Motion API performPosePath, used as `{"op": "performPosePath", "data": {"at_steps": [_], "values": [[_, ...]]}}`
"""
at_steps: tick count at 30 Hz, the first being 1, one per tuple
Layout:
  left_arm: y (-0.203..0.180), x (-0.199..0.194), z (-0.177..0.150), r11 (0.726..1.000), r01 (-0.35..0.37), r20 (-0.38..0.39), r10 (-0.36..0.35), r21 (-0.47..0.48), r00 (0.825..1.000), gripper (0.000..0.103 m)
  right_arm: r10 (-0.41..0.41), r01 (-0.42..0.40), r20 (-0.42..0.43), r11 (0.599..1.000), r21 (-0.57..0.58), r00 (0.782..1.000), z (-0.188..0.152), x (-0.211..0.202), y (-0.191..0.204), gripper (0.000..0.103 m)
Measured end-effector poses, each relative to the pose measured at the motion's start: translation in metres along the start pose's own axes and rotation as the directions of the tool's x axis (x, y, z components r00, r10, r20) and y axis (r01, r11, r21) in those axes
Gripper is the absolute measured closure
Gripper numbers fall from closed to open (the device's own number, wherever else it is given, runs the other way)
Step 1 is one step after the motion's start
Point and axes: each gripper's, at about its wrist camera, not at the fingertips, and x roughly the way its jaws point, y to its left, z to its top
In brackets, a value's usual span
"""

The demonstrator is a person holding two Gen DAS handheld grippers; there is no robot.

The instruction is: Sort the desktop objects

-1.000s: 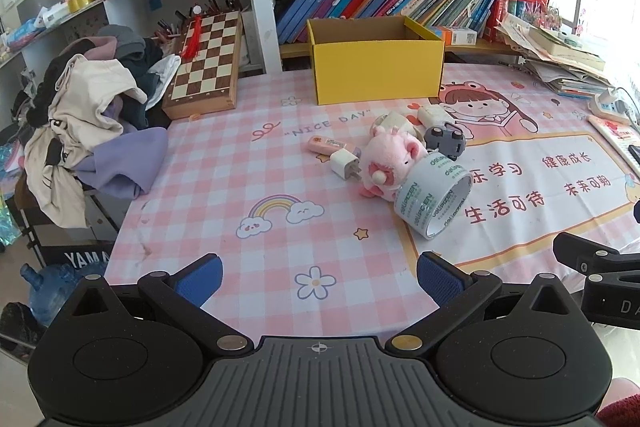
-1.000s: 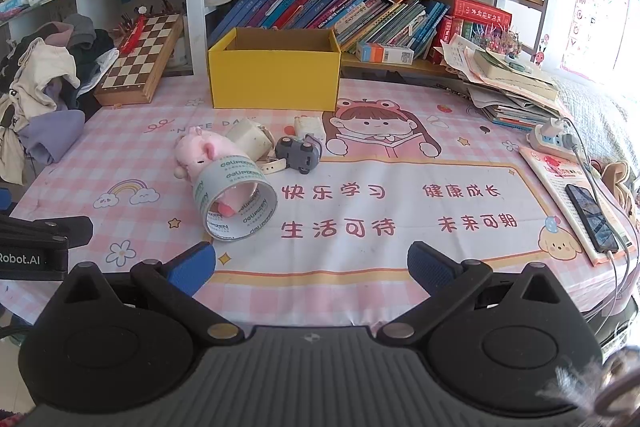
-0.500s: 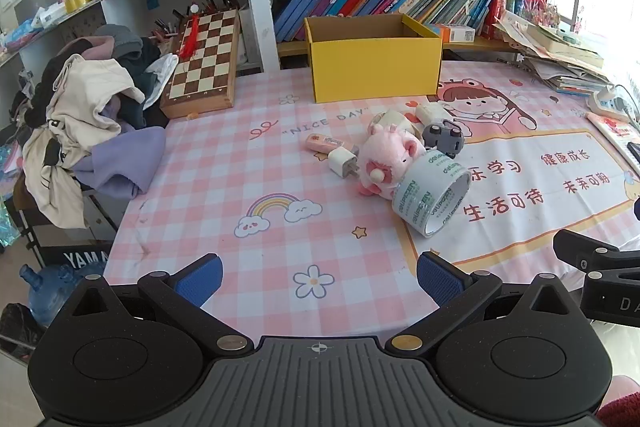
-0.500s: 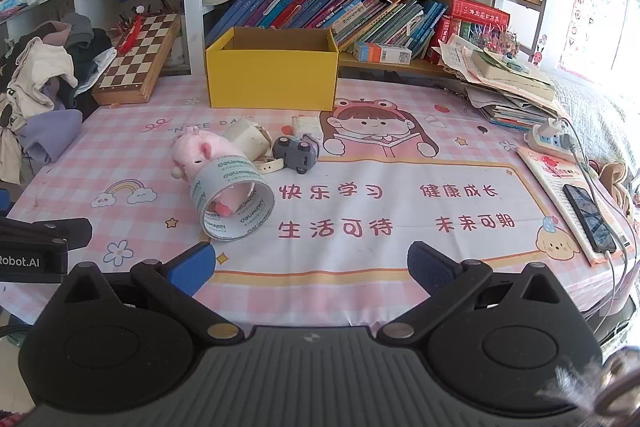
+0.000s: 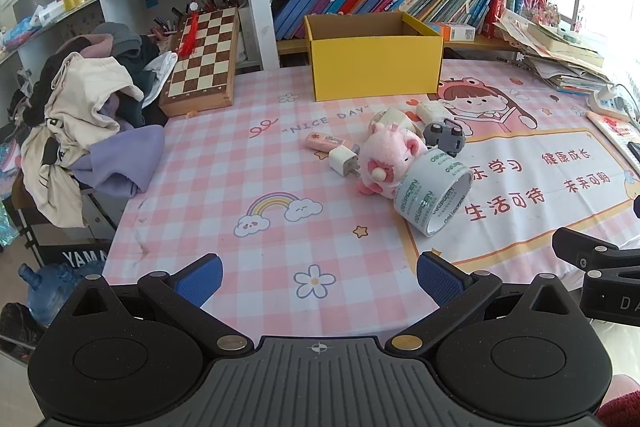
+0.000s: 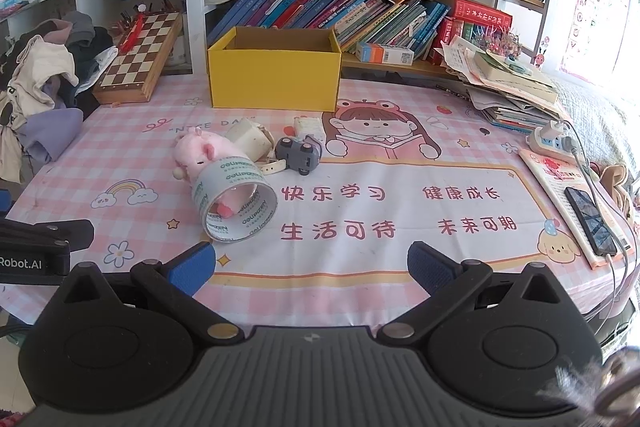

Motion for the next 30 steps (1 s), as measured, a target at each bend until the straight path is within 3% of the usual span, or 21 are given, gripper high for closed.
{"op": "performPosePath", "data": {"at_steps": [15, 24, 30], "values": [[0.004, 0.003, 0.002, 1.000, 0.015, -0.003, -0.015, -0.011, 1.000, 0.000, -0.005, 0.005, -0.001, 1.000, -0.005, 1.000, 0.002, 0.004, 0.002, 0.000], [0.005, 0.012, 0.003, 1.000, 0.020, -0.052, -0.021, -0.020, 0.998, 0.000, -0.013, 0.013, 0.001, 1.000, -0.004, 1.000, 0.005, 0.007, 0.003, 0.000], [0.008, 0.015, 0.004, 0.997, 0.056, -0.059, -0.059, -0.043, 0.997, 0.000, -0.022, 0.022, -0.003, 1.000, -0.003, 1.000, 0.006, 0.008, 0.003, 0.000]]}}
